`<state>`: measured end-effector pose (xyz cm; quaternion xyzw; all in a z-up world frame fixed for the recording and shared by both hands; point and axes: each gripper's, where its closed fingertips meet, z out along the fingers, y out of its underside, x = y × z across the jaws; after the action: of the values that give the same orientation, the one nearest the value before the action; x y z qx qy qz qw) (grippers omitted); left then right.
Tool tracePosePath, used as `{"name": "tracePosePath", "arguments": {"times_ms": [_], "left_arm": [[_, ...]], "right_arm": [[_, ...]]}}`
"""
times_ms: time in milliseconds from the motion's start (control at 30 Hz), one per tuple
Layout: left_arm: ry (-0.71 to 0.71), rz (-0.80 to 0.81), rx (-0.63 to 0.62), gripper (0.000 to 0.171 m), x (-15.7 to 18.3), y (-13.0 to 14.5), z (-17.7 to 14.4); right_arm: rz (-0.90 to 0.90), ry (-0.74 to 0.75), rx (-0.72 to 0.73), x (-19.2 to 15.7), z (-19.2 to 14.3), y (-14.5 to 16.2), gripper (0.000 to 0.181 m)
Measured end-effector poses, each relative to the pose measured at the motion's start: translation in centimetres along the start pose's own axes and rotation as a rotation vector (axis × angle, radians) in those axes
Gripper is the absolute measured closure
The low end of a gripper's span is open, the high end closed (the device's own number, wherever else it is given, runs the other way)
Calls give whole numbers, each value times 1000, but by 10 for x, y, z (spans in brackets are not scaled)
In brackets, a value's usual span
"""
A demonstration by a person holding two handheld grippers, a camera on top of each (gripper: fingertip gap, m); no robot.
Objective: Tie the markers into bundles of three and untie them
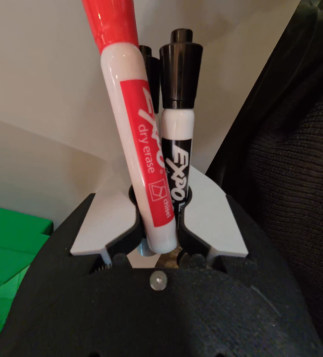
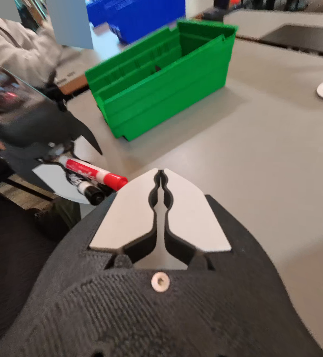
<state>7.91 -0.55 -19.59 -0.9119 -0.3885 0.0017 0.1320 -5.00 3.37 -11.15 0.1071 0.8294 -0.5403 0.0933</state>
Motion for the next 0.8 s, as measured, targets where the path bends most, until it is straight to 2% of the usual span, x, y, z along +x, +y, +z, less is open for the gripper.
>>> {"name": "tracePosePath", "arguments": {"times_ms": [100,200,333,567,800], "left_arm": [[3,13,-3,126,2,0,0],[3,17,-7,126,2,1,0],[-11,0,-3,126,-3,2,-2],[-102,22,-21,126,-12,3,-6],[-83,27,-33,126,-8,5,-5]], "right_arm": [[-55,1,-110,-8,17,23,181],[-117,-100,-144,-32,22,29,181],[-166,-165,-133,-46,19,27,181],[-190,-158,-121,-46,17,25,181],[-216,-131,-111,-46,18,24,181]]}}
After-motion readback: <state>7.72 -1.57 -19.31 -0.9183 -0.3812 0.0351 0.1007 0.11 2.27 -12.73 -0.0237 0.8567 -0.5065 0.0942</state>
